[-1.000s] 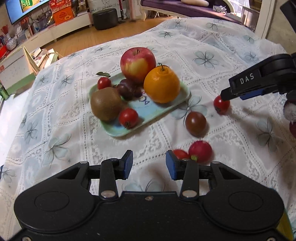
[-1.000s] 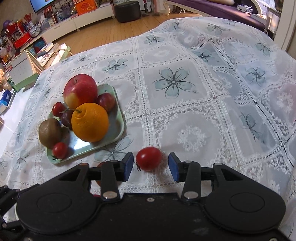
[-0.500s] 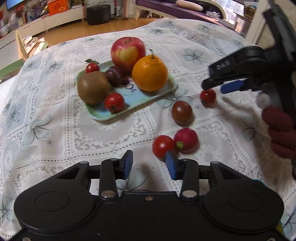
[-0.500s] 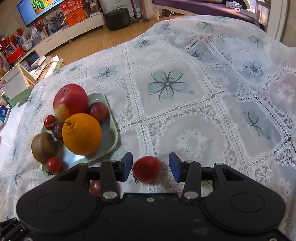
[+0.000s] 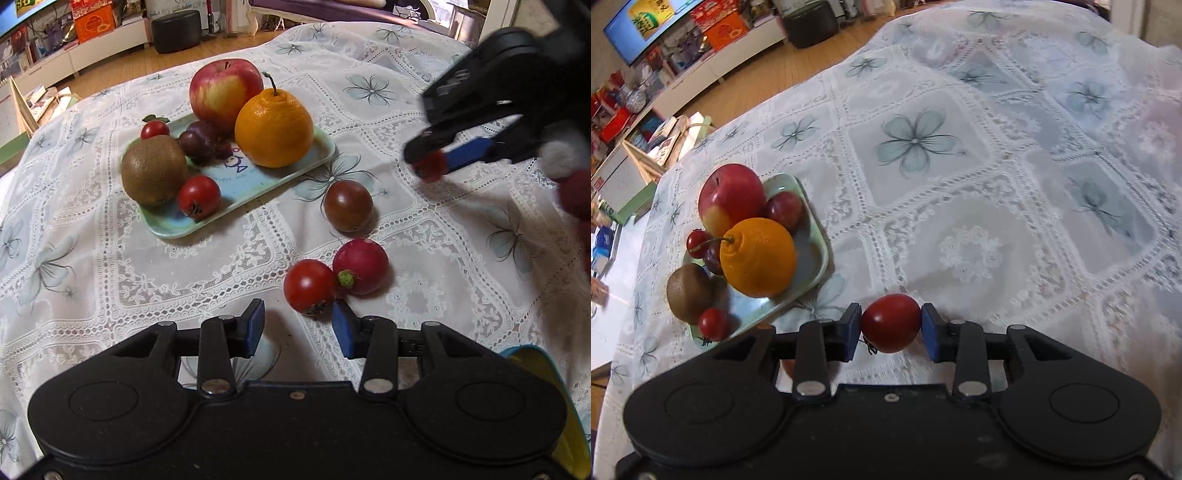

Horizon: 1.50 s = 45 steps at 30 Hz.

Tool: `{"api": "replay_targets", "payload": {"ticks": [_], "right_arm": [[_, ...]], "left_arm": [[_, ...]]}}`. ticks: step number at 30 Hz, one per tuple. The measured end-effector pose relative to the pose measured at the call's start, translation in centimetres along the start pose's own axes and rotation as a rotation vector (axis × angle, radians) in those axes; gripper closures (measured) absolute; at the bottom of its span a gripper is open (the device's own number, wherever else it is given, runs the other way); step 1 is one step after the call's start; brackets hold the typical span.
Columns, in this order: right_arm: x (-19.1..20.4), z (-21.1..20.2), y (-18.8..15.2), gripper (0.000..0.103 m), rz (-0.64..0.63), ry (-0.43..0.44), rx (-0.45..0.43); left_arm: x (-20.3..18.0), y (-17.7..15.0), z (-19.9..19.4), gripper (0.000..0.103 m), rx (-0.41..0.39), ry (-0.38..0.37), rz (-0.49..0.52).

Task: Organize fruits
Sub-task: 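Grasp a red cherry tomato with the left gripper while the right grasps another, then carry both cherry tomatoes over the gold tray and open both grippers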

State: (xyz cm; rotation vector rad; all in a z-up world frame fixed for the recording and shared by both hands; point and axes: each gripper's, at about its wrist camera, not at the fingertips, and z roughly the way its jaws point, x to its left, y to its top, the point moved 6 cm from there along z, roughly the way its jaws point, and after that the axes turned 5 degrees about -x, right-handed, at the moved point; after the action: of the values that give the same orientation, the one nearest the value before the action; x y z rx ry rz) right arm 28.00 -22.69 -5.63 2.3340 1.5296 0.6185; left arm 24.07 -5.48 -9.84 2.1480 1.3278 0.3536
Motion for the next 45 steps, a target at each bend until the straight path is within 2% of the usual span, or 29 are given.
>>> {"api": "replay_targets", "payload": {"ticks": [3,5,7,9,12,14,15,21,26,30,35,43,45], "right_arm": [[-0.4,-1.3,-0.4,0.067,0.020,0.023,0.035],[-0.6,-1.9,-0.6,0.067,0.033,0.063,0.044],[-0.6,-2.0,-0.9,0.067,0.033,0.082,0.051],[-0.4,-2.0,-1.2,0.067,0.017,0.081,0.052],[-0.1,-2.0,-1.6,0.067,0.009,0.084,0.047],[0.2,-1.7,-1.7,0.067,0.008,0.084,0.047],[0.3,-1.4,-1.6,0.067,0.007,0.080,0.047],[0.1,-0.2,-1.8,0.067,0.024,0.074,0.098],[0.0,-0.8,-2.2,0.067,0.005,0.066,0.068],[0.3,-1.1,-2.5,0.067,-0.022,0.076,0.055],[1.1,-0.7,-2.8,0.067,-0.075,0.120,0.051],[2.4,-1.5,-2.8,0.067,-0.191,0.124,-0.068],[2.5,-2.0,-2.6,0.067,-0.193,0.152,-0.074]], "left_arm": [[-0.2,0.4,0.4,0.051,-0.012,0.004,0.015],[-0.4,0.5,0.9,0.049,-0.027,0.028,0.044],[-0.5,0.7,1.4,0.049,-0.022,0.049,0.030],[-0.6,0.8,1.5,0.048,-0.036,0.063,0.004],[-0.8,0.6,1.6,0.048,-0.055,0.081,0.024],[-0.9,0.4,1.5,0.055,-0.063,0.061,0.023],[-0.8,0.4,1.4,0.062,-0.064,0.046,0.003],[0.9,0.3,-0.1,0.063,-0.054,-0.028,-0.107],[3.2,-0.1,-1.6,0.063,-0.048,0.016,-0.217],[3.8,-0.9,-2.0,0.063,-0.045,0.062,-0.206],[4.2,-1.9,-2.1,0.063,-0.035,0.065,-0.202],[4.3,-1.8,-2.9,0.063,-0.047,0.082,-0.187],[4.1,-1.5,-3.3,0.063,-0.037,0.078,-0.195]]}}
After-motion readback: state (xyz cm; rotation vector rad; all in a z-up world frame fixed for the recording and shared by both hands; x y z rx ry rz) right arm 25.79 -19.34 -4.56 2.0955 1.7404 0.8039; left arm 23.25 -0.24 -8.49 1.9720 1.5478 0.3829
